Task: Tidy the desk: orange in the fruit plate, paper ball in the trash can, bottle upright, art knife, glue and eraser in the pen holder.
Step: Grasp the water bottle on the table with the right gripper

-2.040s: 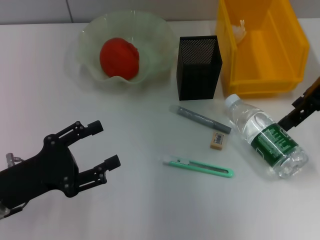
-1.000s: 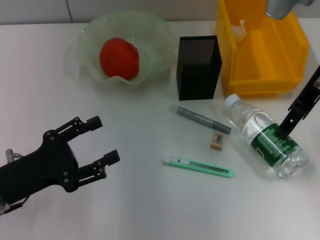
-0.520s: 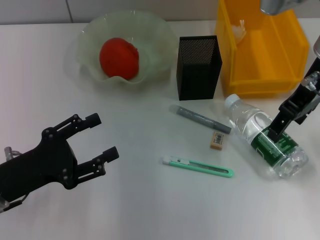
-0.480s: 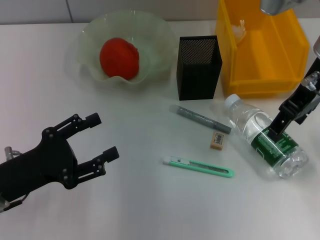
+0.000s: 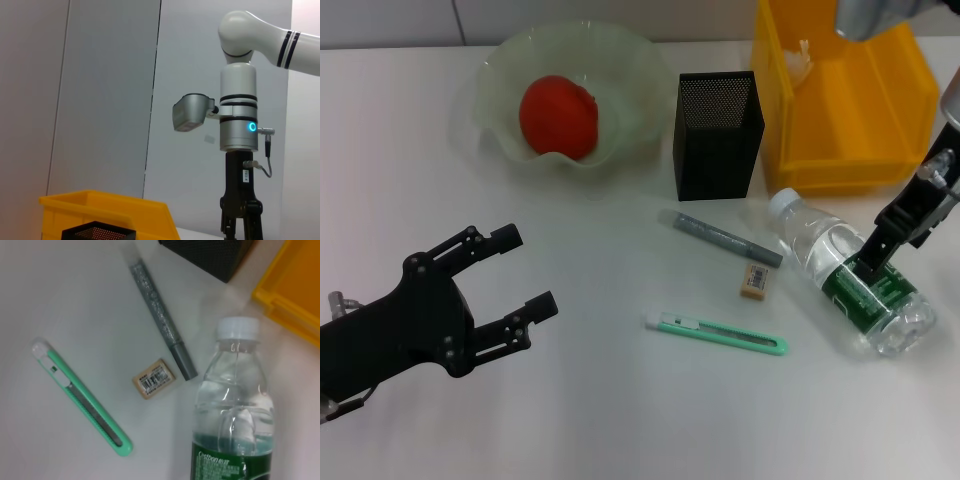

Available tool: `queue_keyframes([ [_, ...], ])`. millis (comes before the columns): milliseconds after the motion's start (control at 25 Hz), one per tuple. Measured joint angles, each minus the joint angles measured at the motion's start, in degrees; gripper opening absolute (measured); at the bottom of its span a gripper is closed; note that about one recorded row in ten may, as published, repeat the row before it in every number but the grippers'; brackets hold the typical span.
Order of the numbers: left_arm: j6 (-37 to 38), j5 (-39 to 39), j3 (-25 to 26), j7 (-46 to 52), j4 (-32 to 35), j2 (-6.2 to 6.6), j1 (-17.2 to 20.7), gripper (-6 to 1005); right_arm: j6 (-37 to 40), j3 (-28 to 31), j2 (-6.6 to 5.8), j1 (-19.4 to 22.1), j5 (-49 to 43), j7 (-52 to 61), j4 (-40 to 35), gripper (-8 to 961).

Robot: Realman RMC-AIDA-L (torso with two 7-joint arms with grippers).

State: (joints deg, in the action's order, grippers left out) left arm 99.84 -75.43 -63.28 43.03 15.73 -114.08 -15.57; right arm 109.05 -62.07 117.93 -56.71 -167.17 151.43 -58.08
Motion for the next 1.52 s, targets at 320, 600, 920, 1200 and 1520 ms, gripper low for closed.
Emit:
queue_keyframes([
  [320,0.0,0.0,0.0,0.0,0.0,-0.07,0.3,813,-4.1,-2.6,1.00,1.1,0.2,-0.7,2.1,812],
  [600,0.1,0.0,0.0,0.0,-0.2,-0.04,0.6,813,-9.4,-3.8,1.26,1.6,0.4,-1.6,7.4,811],
  [920,0.3,-0.1,0.0,0.0,-0.2,-0.01,0.7,814,-12.4,-4.3,1.50,2.1,0.5,-2.4,9.9,811],
  [1200,0.4,-0.2,0.0,0.0,-0.1,-0.01,0.7,814,-15.0,-4.4,1.59,2.5,1.3,-3.2,12.0,812],
  [1520,0.4,-0.3,0.0,0.0,-0.2,0.02,0.5,814,-16.0,-5.1,1.60,3.1,2.0,-3.9,12.3,812],
])
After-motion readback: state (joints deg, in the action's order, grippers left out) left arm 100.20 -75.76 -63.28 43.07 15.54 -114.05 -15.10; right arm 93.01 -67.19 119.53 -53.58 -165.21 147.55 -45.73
